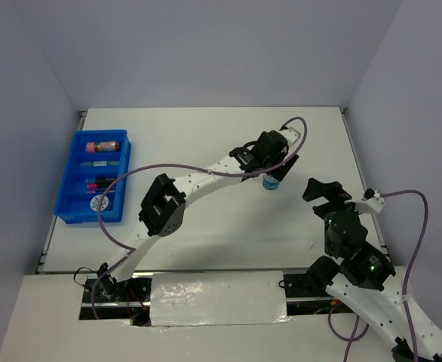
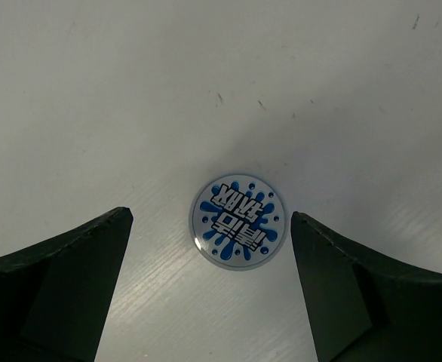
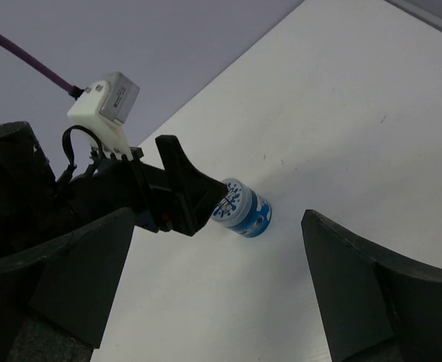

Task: Sort the stationery into containers
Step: Pick up the stationery from the center of the board.

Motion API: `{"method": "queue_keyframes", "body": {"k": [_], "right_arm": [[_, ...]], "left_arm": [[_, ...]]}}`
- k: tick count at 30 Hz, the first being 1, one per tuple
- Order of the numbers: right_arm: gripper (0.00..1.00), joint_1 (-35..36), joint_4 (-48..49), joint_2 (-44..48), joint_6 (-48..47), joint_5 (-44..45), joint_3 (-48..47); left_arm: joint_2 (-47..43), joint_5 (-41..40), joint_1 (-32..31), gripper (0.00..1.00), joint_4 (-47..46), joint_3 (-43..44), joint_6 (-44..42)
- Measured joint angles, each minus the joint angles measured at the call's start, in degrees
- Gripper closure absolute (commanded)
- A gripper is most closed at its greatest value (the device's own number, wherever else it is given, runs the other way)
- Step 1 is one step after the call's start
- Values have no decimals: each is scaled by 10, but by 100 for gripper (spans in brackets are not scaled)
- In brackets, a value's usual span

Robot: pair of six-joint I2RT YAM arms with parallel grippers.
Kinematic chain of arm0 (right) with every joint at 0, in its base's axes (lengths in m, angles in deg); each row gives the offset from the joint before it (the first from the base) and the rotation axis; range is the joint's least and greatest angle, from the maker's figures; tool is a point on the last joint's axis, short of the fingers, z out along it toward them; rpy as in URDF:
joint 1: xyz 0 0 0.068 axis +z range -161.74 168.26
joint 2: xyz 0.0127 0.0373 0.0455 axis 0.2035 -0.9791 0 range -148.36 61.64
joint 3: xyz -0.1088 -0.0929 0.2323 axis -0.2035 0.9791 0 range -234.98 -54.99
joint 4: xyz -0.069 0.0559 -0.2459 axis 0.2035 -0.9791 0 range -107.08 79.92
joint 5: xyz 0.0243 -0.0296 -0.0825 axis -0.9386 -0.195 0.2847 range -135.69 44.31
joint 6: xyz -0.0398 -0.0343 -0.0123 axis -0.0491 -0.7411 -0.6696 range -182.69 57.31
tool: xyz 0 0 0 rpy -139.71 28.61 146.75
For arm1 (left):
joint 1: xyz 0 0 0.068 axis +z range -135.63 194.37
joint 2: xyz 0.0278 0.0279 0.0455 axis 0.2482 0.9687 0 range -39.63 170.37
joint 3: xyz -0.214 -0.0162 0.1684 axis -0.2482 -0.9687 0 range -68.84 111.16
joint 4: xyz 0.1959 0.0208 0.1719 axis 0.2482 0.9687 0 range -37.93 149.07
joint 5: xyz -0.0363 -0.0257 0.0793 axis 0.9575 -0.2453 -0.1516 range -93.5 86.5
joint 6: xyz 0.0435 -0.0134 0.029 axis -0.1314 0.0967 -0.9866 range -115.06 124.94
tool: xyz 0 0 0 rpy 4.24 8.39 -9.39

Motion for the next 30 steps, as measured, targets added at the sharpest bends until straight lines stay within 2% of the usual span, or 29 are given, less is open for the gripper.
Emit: {"method": "queue_keyframes", "body": {"k": [19,23,26,27,28,30], "right_arm": [[0,0,31,-8,-24,-35,10],[0,0,39,-8,-28,-40,10],[0,0,46,-8,-30,-41,11],[0,0,49,-8,-31,-42,11],[0,0,51,-8,-32,-42,11],[0,0,53,-7,-34,-44,11]], "left_arm": [[43,59,0,1,-24,20,-14],[52,60,0,4,-25,20,-12],[63,60,1,14,-26,20,-8],[67,60,1,21,-25,20,-3],[69,60,1,32,-25,20,1],[71,63,2,45,-26,20,3]]}}
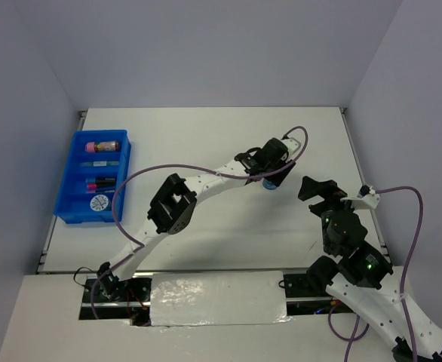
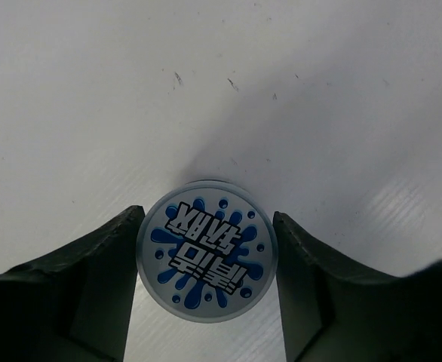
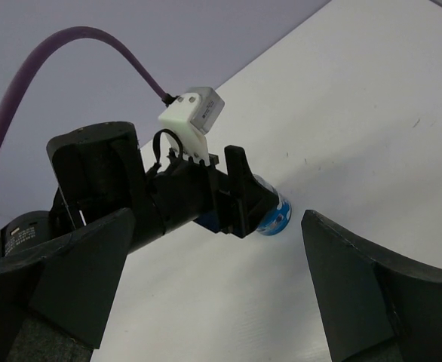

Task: Sort the stationery into containers
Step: Pick up the stationery from the center of the board, then place the stationery in the storage box.

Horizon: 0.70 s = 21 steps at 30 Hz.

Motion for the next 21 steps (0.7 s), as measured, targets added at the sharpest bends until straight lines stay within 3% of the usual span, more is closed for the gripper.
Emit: {"method": "queue_keyframes", "body": {"k": [1,3,9,14,17,21], "right_arm": [[0,0,1,1,-1,-1,1],[0,0,2,3,-2,-2,4],[0,0,4,4,-9,-6,7],[0,0,6,-4,-18,-12,7],[0,0,16,-11,-25,-22,7],[0,0,42,-24,-35,-44,8]], "left_arm": [[0,1,0,68,0,0,-2],[0,2,2,98,1,0,0],[-39,-25,5,100,-9,-61,18],[-167,-115,44,100,63,-165,97],[-301,-174,127,100,117,-241,186],[-514,-262,320,100,139,-389,309]]}}
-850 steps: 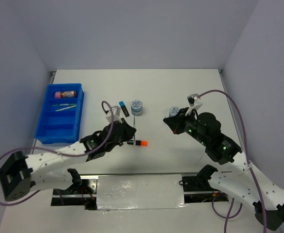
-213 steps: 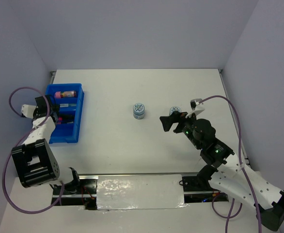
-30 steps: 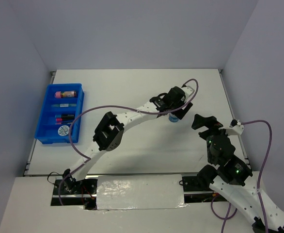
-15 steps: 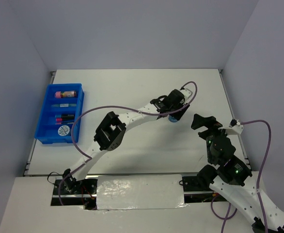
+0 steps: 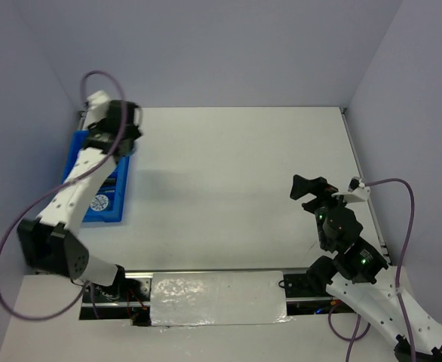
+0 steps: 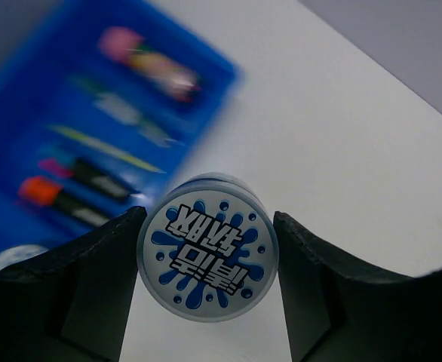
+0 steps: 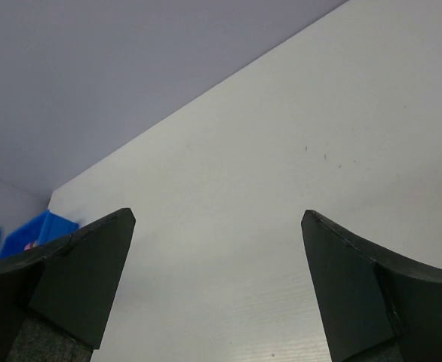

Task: Sort the stationery into containers
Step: Place the stationery in the storage box.

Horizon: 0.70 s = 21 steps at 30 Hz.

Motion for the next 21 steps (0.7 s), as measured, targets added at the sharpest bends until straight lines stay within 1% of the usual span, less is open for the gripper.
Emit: {"method": "queue_keyframes", "body": {"k": [1,3,6,8,11,14,21], "right_arm": [[0,0,5,-6,-3,-6,0],[0,0,14,-19,-6,-16,0],[1,0,25,-35,-12,-32,1],[1,0,36,-40,-14,-42,5],[1,0,46,-48,-20,-54,9],[1,0,56,-58,-24,-65,10],[1,0,81,-67,-34,-85,16]], "left_arm": [[-50,-24,54,100,9,-41,22],[-141,-55,134,100,16,-130,52],[-239,-50,190,100,42,-245,87],[-258,-42,215,100,66,-282,111],[-257,-42,245,100,86,-304,136],[-259,-47,269,100,92,-306,153],[-251,-51,322,100,85,-295,158]]}}
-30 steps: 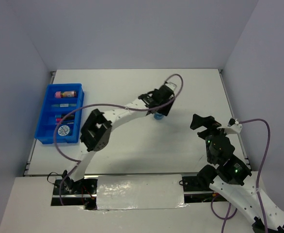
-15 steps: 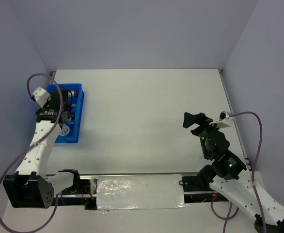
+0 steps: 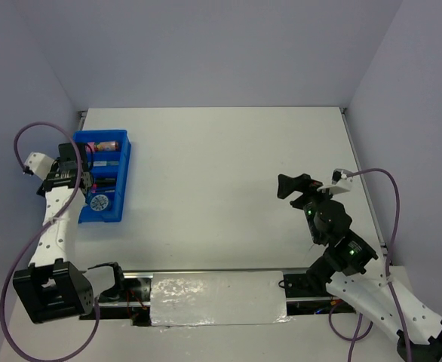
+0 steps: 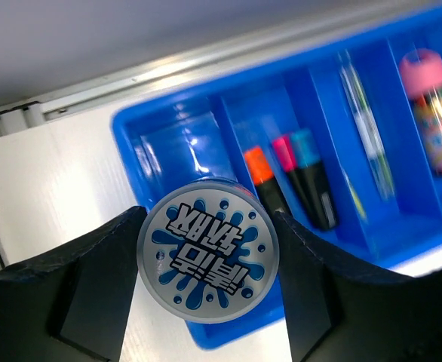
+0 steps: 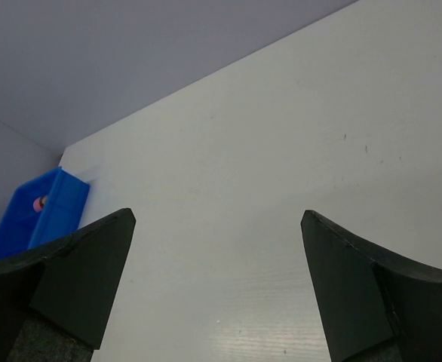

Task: Sort the stationery into containers
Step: Place the stationery in the storage box.

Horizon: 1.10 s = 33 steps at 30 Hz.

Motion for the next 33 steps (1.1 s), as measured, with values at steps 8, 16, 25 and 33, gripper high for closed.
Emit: {"method": "queue_keyframes", "body": {"k": [8,16,25,33], "right_arm": [[3,0,31,-20,-2,-21,23],[3,0,62,-35,-5,-36,32],[3,0,81,-50,-10,-44,36],[4,0,83,-57,-12,-47,38]], "left_arm": [[14,-37,36,100,3,-8,41],[23,-41,63,100,-52,-46,37],[57,8,69,100,-123,-49,5],[77,-9,70,94,-80,-41,35]]}}
